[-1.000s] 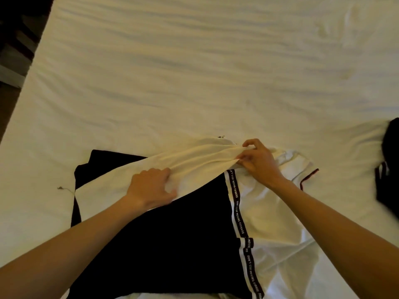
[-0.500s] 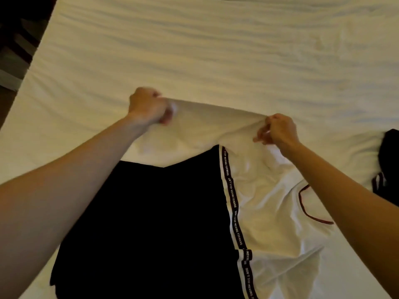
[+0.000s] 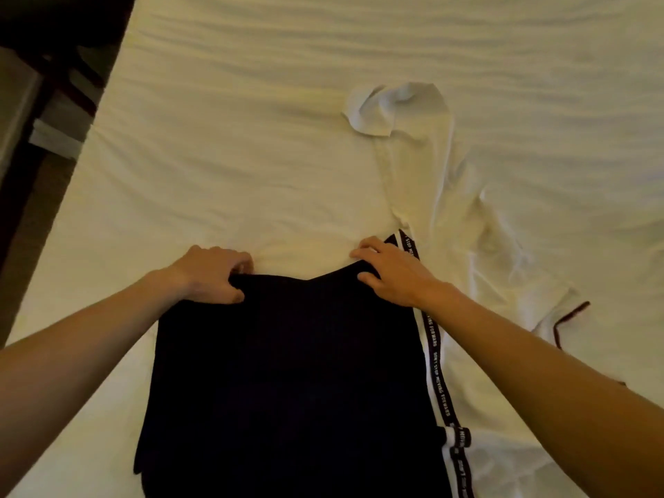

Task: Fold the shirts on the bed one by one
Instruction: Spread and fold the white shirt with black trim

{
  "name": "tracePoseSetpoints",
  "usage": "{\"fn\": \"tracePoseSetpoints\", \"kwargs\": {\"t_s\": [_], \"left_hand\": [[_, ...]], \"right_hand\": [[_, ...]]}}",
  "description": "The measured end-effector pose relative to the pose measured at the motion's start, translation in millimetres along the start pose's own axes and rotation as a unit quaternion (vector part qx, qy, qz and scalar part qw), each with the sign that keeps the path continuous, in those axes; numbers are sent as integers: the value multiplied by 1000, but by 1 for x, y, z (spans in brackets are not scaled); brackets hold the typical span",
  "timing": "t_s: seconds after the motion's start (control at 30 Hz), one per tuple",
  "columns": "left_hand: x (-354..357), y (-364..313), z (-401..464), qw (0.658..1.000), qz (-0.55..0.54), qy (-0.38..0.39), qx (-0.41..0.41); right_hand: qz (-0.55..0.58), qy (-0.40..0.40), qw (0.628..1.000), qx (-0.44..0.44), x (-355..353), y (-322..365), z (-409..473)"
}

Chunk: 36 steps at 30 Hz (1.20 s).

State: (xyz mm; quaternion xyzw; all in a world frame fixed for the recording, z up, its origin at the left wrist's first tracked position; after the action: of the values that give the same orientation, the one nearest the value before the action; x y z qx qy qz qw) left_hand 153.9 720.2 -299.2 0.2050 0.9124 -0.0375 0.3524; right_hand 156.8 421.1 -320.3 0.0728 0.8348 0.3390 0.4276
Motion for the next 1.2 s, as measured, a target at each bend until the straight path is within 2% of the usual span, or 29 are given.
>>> {"fn": "tracePoseSetpoints", "kwargs": {"t_s": [0.07, 0.13, 0.17, 0.2, 0.23, 0.27, 0.3, 0.37, 0.4, 0.5, 0.57, 0.6, 0.67, 0.73, 0.87, 0.93, 1.0, 1.03, 1.13, 1.2], "left_hand": [[3, 10, -3, 997, 28, 72, 28], [-10, 25, -8, 989, -109, 93, 24], [-17, 36, -8, 973, -220, 67, 5], [-25, 47, -9, 941, -337, 11, -34], [-28, 59, -10, 894, -433, -73, -90], [-26, 68, -11, 850, -477, -163, -155], [-18, 69, -12, 825, -479, -221, -204], [5, 52, -11, 823, -474, -210, -232], [16, 45, -8, 813, -496, -197, -234], [23, 46, -2, 753, -570, -200, -260], [16, 45, 5, 766, -565, -176, -252], [11, 42, 9, 781, -556, -160, -235], [4, 34, 15, 798, -547, -142, -209], [-3, 25, 12, 794, -557, -144, -194], [-23, 19, -17, 768, -595, -159, -175], [-36, 22, -39, 777, -586, -158, -167], [-53, 25, -65, 790, -564, -170, -170], [-63, 24, -79, 796, -555, -174, -166], [-102, 6, -125, 807, -544, -192, -130], [-140, -11, -164, 814, -523, -231, -101]], "right_hand": [[-18, 55, 998, 29, -6, -2, 7], [-28, 104, 993, 56, -21, -4, 12], [-14, 80, 994, 70, -33, -7, 14], [10, 19, 996, 86, -46, -12, 16], [22, -60, 992, 105, -57, -16, 15], [19, -133, 983, 126, -62, -18, 11], [7, -178, 972, 152, -57, -16, 5], [-34, -218, 963, 157, -28, 7, -10], [-40, -232, 965, 119, -9, 27, -18], [18, -231, 973, -18, 64, 97, -47], [87, -167, 982, -18, 126, 136, -64], [135, -101, 985, 39, 159, 153, -68], [131, 11, 974, 182, 216, 179, -73], [116, 27, 950, 287, 243, 198, -69], [147, -12, 932, 330, 243, 203, -55], [283, -32, 905, 316, 227, 188, -58], [449, -59, 853, 261, 194, 173, -78], [486, -79, 836, 242, 170, 163, -95], [476, -158, 831, 242, 84, 129, -165], [446, -228, 831, 242, 15, 115, -215]]}}
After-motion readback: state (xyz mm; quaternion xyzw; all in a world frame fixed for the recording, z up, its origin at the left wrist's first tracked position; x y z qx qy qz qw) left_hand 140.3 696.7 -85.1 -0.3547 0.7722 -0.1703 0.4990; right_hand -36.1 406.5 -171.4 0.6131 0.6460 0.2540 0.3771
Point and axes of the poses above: each hand's wrist, its own z-axis towards the middle knuckle, its own x-axis out of the palm, y = z × x, the point moved 5 cm from there along z, towards the middle knuckle, and after that the axes turned 14 degrees about z, right-handed, at the moved point
